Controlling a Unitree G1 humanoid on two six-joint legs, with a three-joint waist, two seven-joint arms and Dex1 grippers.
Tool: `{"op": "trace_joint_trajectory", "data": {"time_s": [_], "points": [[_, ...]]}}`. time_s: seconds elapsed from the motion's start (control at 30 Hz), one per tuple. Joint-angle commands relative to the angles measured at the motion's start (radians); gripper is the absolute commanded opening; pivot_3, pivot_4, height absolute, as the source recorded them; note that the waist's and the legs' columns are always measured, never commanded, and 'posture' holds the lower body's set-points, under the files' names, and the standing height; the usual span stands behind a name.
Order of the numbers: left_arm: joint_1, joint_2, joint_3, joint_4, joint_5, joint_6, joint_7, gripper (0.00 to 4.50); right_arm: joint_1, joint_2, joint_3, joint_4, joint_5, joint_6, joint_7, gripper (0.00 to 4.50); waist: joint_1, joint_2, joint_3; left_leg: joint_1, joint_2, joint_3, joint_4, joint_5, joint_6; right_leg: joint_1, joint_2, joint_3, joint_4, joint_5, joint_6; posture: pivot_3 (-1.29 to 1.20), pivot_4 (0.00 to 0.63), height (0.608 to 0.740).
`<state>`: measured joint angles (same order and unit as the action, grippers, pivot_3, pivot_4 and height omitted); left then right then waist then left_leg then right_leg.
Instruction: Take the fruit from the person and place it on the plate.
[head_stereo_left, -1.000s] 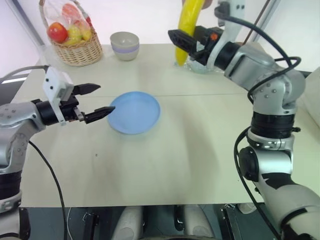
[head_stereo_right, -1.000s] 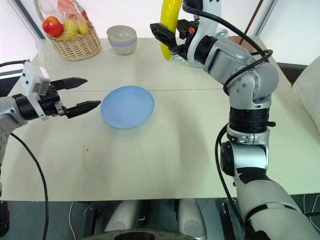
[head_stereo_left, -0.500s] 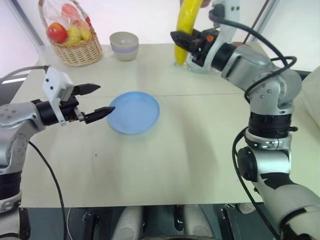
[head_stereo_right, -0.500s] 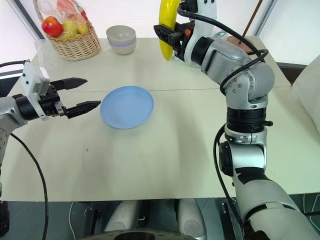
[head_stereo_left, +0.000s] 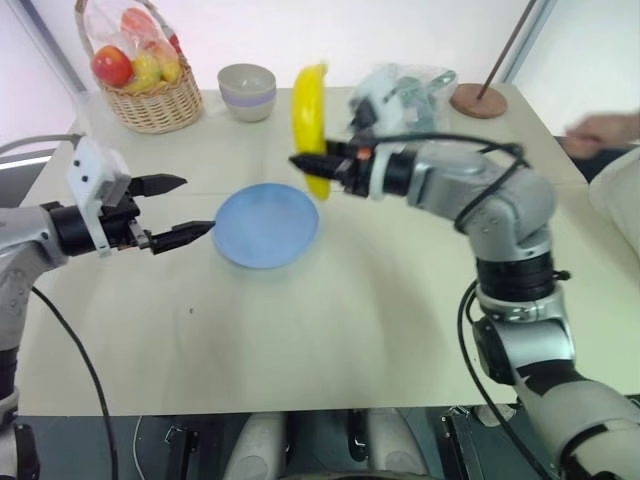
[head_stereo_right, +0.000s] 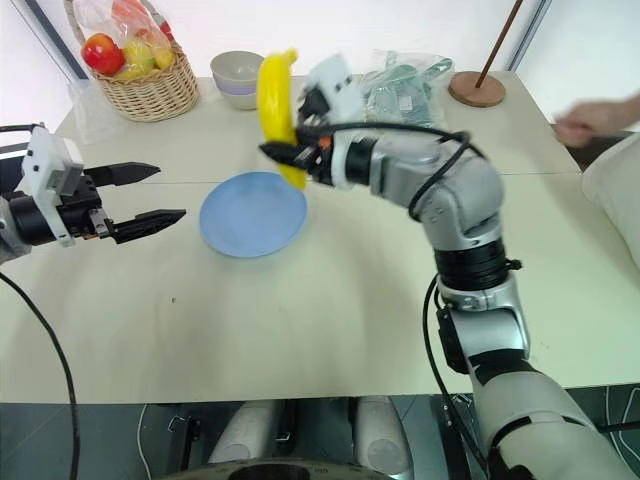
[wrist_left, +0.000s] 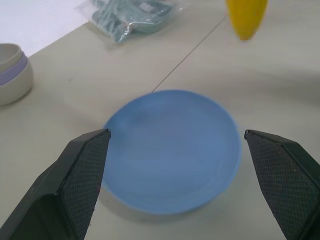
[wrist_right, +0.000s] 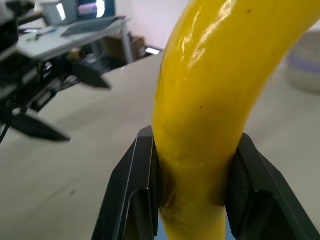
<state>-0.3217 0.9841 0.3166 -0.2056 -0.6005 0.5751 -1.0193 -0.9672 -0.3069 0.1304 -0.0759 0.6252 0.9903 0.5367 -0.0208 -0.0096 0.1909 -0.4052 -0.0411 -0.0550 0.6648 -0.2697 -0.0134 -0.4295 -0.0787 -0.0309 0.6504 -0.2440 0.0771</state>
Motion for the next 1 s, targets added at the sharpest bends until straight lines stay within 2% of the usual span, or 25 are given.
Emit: {"op": "trace_joint_trajectory", "data": {"time_s": [0.03,0.2,0.37,0.8,1.0], "points": [[0.023,0.045,0.060,-0.034,-0.020,0.016,-0.027,4.50,-0.008,0.088,0.071,0.089,-0.062,-0.081,0.021,1.05,-0.001,0.000,0.000,0.000,0.000,0.000,0.000,0.000,0.000,0.000,0.000,0.000,0.000,0.000,0.000,0.00,0.150,0.740],[0.088,0.093,0.106,-0.060,-0.035,0.049,-0.062,4.50,-0.019,0.211,0.164,0.272,-0.174,-0.194,0.047,1.05,-0.002,0.000,0.000,0.000,0.000,0.000,-0.001,0.000,0.000,-0.001,0.000,0.000,0.000,0.000,0.000,0.00,0.150,0.740],[0.146,0.113,0.140,-0.091,-0.038,0.065,-0.077,4.50,-0.042,0.283,0.199,0.461,-0.278,-0.310,0.068,1.05,0.003,0.000,0.000,0.000,-0.001,0.000,-0.001,0.000,-0.001,-0.001,0.000,0.000,-0.001,0.000,0.000,0.00,0.150,0.740],[0.163,0.106,0.142,-0.113,-0.040,0.075,-0.075,4.50,-0.103,0.314,0.134,0.670,-0.397,-0.431,0.083,1.05,-0.004,0.000,0.000,0.000,0.000,-0.001,-0.003,0.002,-0.004,-0.002,-0.001,0.000,-0.001,0.001,-0.001,0.00,0.150,0.740],[0.151,0.101,0.128,-0.107,-0.039,0.070,-0.075,4.50,-0.092,0.315,0.125,0.661,-0.424,-0.420,0.096,4.04,-0.014,0.000,0.000,-0.001,0.000,-0.001,-0.003,0.002,-0.004,-0.003,-0.001,0.000,0.000,0.001,-0.001,0.00,0.150,0.740]]}}
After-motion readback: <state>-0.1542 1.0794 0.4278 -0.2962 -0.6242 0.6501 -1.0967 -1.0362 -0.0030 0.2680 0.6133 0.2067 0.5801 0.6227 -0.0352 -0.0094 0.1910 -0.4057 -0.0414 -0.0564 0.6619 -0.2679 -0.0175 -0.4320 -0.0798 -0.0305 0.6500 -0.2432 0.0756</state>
